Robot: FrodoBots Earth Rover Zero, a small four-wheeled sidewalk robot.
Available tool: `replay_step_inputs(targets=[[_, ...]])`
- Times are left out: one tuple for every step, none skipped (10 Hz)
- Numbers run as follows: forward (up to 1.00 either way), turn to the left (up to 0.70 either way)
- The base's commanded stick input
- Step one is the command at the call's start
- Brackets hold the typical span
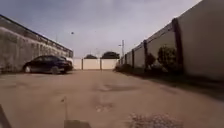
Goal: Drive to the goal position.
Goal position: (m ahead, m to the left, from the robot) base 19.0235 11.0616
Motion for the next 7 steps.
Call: replay_step_inputs(targets=[[0.7, 0.0], [0.7, 0.0], [0.7, 0.0], [0.7, 0.0], [0.7, 0.0], [0.7, 0.0], [0.7, 0.0]])
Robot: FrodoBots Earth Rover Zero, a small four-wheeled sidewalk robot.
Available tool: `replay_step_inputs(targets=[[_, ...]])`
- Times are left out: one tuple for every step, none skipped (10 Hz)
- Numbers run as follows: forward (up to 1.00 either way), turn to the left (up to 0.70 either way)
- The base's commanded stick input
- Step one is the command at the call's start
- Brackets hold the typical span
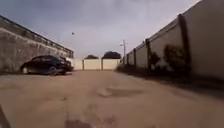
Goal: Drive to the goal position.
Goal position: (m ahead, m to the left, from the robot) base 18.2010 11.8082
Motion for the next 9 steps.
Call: replay_step_inputs(targets=[[0.7, 0.0], [0.7, 0.0], [0.7, 0.0], [0.7, 0.0], [0.7, 0.0], [0.7, 0.0], [0.7, 0.0], [0.7, 0.0], [0.7, 0.0]])
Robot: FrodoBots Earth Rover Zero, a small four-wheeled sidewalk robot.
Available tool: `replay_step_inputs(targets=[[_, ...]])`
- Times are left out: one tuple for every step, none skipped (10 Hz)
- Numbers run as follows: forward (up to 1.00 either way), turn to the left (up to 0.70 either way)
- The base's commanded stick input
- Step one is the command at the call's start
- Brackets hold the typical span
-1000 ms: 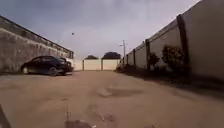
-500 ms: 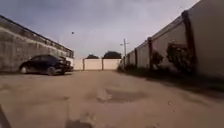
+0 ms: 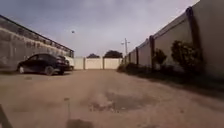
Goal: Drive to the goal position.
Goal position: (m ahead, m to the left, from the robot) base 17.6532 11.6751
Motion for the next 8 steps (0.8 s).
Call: replay_step_inputs(targets=[[0.7, 0.0], [0.7, 0.0], [0.7, 0.0], [0.7, 0.0], [0.7, 0.0], [0.7, 0.0], [0.7, 0.0], [0.7, 0.0]])
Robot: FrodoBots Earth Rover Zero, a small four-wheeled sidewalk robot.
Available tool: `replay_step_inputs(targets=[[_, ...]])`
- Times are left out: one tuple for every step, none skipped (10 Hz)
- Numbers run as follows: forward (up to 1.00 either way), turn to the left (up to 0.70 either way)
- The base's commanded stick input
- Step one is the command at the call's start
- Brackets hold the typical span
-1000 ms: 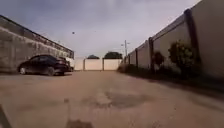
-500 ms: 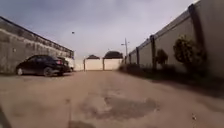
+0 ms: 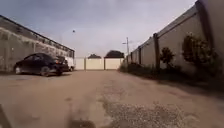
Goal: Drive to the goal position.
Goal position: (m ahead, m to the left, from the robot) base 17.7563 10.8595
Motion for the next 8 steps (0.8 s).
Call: replay_step_inputs(targets=[[0.7, 0.0], [0.7, 0.0], [0.7, 0.0], [0.7, 0.0], [0.7, 0.0], [0.7, 0.0], [0.7, 0.0], [0.7, 0.0]])
